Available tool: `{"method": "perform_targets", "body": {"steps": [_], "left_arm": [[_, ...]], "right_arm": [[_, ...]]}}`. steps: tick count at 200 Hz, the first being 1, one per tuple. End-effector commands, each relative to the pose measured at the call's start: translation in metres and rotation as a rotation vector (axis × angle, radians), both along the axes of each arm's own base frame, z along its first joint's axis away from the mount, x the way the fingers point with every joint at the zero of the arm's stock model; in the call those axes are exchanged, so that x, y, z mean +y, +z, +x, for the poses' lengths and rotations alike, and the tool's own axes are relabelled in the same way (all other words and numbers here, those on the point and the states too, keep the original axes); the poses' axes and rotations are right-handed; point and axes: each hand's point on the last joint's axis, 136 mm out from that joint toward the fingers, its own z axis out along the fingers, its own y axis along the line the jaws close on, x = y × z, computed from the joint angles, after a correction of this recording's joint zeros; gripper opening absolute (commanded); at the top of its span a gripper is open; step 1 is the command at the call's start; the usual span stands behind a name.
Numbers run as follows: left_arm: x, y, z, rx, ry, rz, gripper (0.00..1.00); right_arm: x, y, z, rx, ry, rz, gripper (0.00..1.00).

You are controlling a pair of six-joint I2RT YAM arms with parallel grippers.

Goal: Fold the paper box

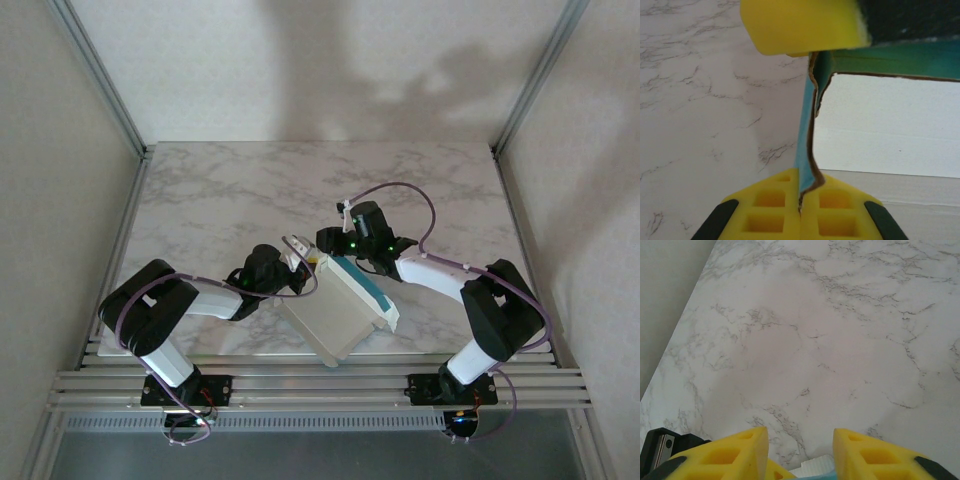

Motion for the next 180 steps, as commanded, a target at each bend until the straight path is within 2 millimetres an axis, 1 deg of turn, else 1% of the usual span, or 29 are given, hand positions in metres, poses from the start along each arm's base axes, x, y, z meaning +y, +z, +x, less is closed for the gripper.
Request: {"method": "perform_targets", "body": {"steps": [1, 26, 55, 93, 133, 165, 180], "left_arm": [[-0.008, 0.001, -0.005, 0.019, -0.036, -0.003, 0.00], [-0.008, -0.001, -0.007, 0.023, -0.036, -0.001, 0.00], [-0.010, -0.002, -0.010, 0.021, -0.037, 0.009, 0.00], [-0.010, 0.005, -0.010, 0.014, -0.035, -0.004, 0.03], [-0.007, 0.012, -0.008, 0.014, -0.019, -0.009, 0.11], [0.001, 0.023, -0.007, 0.028, 0.013, -0.030, 0.26], [0.007, 0.032, -0.007, 0.034, 0.027, -0.054, 0.32]], "right_arm": [[-0.008, -0.026, -0.008, 0.045, -0.017, -0.053, 0.42], [-0.007, -0.026, -0.008, 0.046, -0.019, -0.045, 0.42], [-0.007, -0.032, -0.009, 0.061, -0.017, -0.047, 0.36], [-0.010, -0.037, -0.014, 0.070, -0.016, -0.049, 0.35], [-0.013, -0.041, -0.020, 0.071, -0.013, -0.056, 0.35], [-0.017, -0.042, -0.024, 0.066, -0.012, -0.054, 0.33], [-0.018, -0.041, -0.026, 0.063, -0.012, -0.052, 0.33]]}}
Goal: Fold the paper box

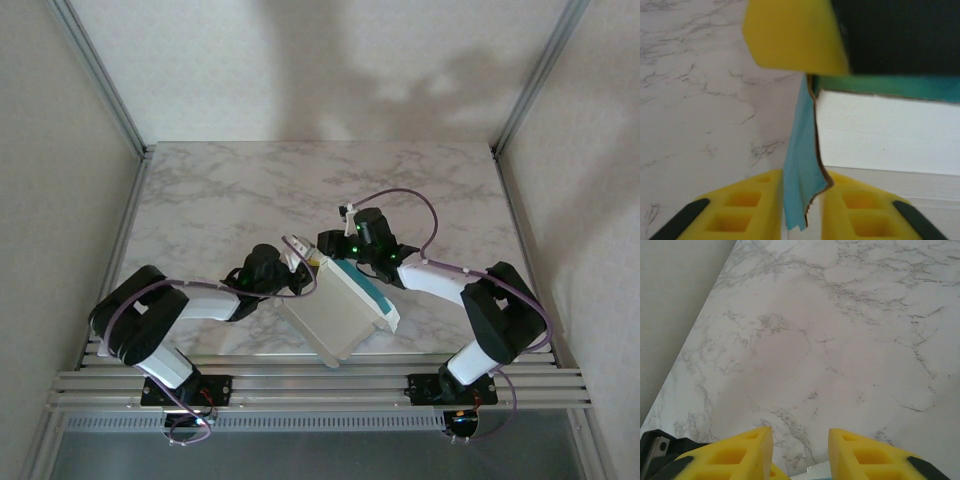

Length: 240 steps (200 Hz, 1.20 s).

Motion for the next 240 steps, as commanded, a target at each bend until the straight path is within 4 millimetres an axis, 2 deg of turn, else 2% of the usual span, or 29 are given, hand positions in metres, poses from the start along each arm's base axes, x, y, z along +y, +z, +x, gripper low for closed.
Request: {"method": "perform_targets", "body": {"steps": [1, 21, 41, 73, 90, 141, 168, 197, 240], "left_arm": [[0.006, 0.020, 0.000, 0.008, 0.021, -0.045, 0.32], [0.016, 0.035, -0.005, 0.014, 0.030, -0.086, 0.38], [0.027, 0.042, -0.011, 0.032, 0.035, -0.096, 0.40], [0.055, 0.030, -0.010, 0.120, 0.104, -0.118, 0.41], [0.061, 0.021, -0.007, 0.156, 0.111, -0.123, 0.41], [0.040, -0.005, 0.011, 0.197, 0.036, -0.090, 0.41], [0.028, -0.004, 0.015, 0.170, -0.021, -0.108, 0.42], [0.016, -0.001, 0.012, 0.159, -0.099, -0.126, 0.44], [0.003, -0.008, 0.002, 0.181, -0.172, -0.104, 0.44]], "right_arm": [[-0.017, -0.042, -0.020, 0.098, -0.009, -0.108, 0.33], [-0.018, -0.042, -0.022, 0.098, -0.011, -0.108, 0.33], [-0.019, -0.042, -0.023, 0.097, -0.010, -0.107, 0.33], [-0.019, -0.039, -0.023, 0.096, -0.011, -0.098, 0.32], [-0.018, -0.036, -0.023, 0.089, -0.010, -0.095, 0.32], [-0.016, -0.032, -0.024, 0.092, -0.003, -0.081, 0.32], [-0.017, -0.032, -0.026, 0.096, 0.000, -0.083, 0.32], [-0.018, -0.033, -0.027, 0.101, 0.000, -0.085, 0.31], [-0.017, -0.033, -0.026, 0.103, 0.000, -0.085, 0.31]]}}
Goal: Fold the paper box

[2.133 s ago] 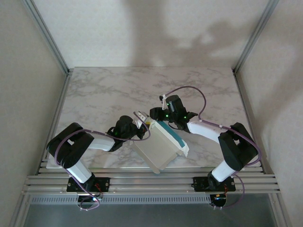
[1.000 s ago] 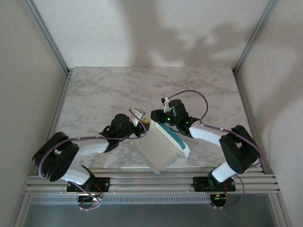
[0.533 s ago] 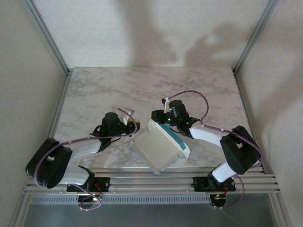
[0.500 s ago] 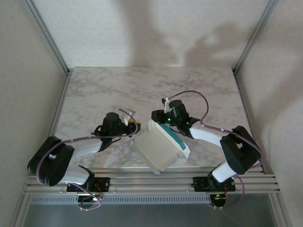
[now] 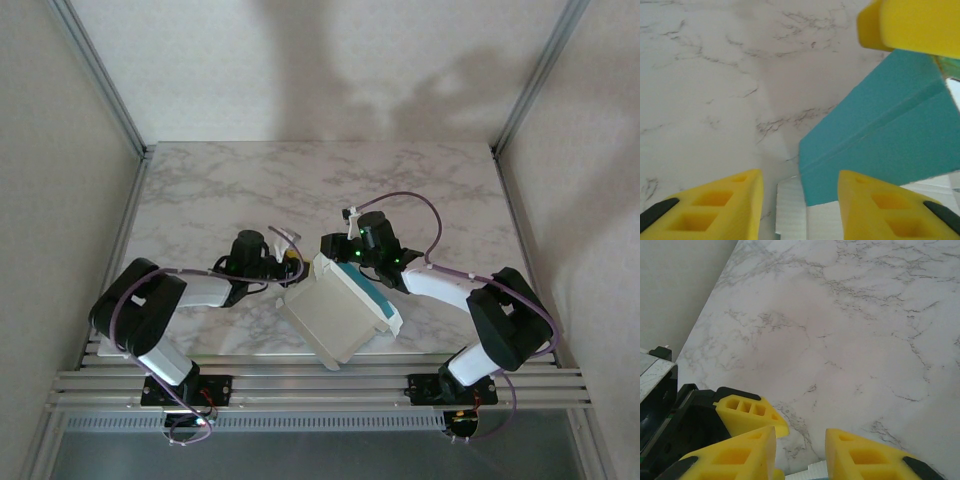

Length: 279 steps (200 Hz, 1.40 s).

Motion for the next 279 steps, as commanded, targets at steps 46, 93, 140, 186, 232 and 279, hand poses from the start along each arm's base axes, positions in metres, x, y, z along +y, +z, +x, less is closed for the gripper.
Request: {"method": "perform_targets", "body": {"steps": [46, 93, 140, 186, 232, 279], "left_arm": [[-0.032, 0.011, -0.009, -0.033, -0.147, -0.013, 0.44], [-0.040, 0.007, 0.003, -0.039, -0.131, -0.002, 0.44], [-0.049, 0.002, 0.009, -0.037, -0.129, 0.001, 0.41], [-0.057, -0.001, 0.013, -0.052, -0.107, 0.012, 0.33], [-0.057, -0.004, 0.020, -0.074, -0.054, 0.041, 0.19], [-0.052, -0.002, 0.028, -0.119, 0.033, 0.102, 0.05]], "right_arm": [[-0.011, -0.036, -0.019, 0.113, 0.003, -0.089, 0.30], [-0.010, -0.035, -0.020, 0.115, 0.012, -0.085, 0.29], [-0.009, -0.033, -0.022, 0.122, 0.020, -0.079, 0.28], [-0.007, -0.031, -0.022, 0.127, 0.021, -0.061, 0.27], [-0.008, -0.029, -0.024, 0.130, 0.021, -0.056, 0.26], [-0.011, -0.029, -0.024, 0.137, 0.009, -0.066, 0.26]]}}
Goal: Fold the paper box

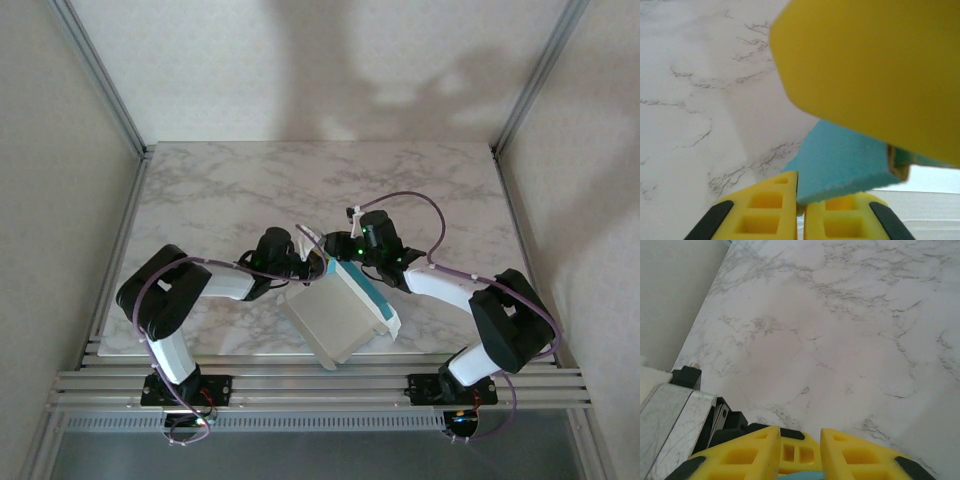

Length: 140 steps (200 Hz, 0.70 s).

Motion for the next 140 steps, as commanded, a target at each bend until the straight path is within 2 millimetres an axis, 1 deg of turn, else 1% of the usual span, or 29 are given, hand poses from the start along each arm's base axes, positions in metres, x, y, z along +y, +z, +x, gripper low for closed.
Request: {"method": "perform_targets", "body": {"steps": [1, 23, 69, 103, 120, 140], "left_arm": [[0.002, 0.003, 0.018, -0.049, 0.098, 0.050, 0.05], [0.008, 0.001, 0.022, -0.077, 0.151, 0.095, 0.03], [0.022, 0.000, 0.029, -0.147, 0.275, 0.189, 0.02], [0.030, 0.003, 0.035, -0.174, 0.355, 0.204, 0.02], [0.031, 0.007, 0.034, -0.185, 0.375, 0.191, 0.03], [0.025, 0.008, 0.029, -0.177, 0.344, 0.148, 0.06]], "right_arm": [[-0.004, -0.030, -0.027, 0.116, 0.049, -0.066, 0.26], [-0.005, -0.029, -0.026, 0.118, 0.039, -0.072, 0.26], [-0.011, -0.030, -0.025, 0.128, 0.011, -0.096, 0.26], [-0.012, -0.031, -0.025, 0.134, 0.003, -0.105, 0.26], [-0.011, -0.030, -0.026, 0.139, 0.007, -0.100, 0.26], [-0.009, -0.028, -0.027, 0.145, 0.017, -0.088, 0.26]]}}
